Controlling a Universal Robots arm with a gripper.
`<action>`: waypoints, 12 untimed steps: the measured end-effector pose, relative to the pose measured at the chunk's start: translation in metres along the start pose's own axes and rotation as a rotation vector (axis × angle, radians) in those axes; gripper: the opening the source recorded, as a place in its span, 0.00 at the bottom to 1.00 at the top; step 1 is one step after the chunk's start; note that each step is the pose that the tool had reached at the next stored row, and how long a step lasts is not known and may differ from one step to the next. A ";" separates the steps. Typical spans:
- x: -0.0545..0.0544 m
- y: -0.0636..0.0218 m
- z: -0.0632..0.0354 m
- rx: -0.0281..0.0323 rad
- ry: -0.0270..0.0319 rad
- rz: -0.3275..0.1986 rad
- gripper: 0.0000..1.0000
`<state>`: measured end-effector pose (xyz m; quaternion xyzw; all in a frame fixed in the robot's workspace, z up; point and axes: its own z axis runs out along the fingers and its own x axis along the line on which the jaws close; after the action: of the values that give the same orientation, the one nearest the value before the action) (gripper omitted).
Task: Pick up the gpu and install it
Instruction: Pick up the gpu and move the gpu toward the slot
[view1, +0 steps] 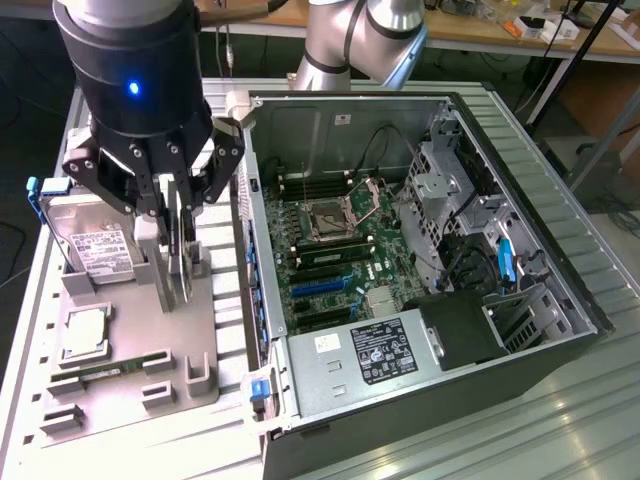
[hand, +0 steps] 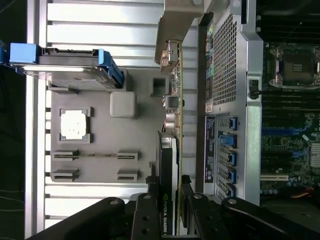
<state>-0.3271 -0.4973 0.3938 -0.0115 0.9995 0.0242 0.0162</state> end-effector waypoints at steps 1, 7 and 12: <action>0.000 0.0002 -0.0042 0.0000 0.0001 0.000 0.27; -0.001 0.0019 -0.0374 0.0000 -0.0001 0.000 0.27; -0.009 0.0022 -0.0434 -0.0002 -0.0002 0.000 0.27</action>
<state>-0.3200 -0.4970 0.4375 -0.0115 0.9995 0.0243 0.0163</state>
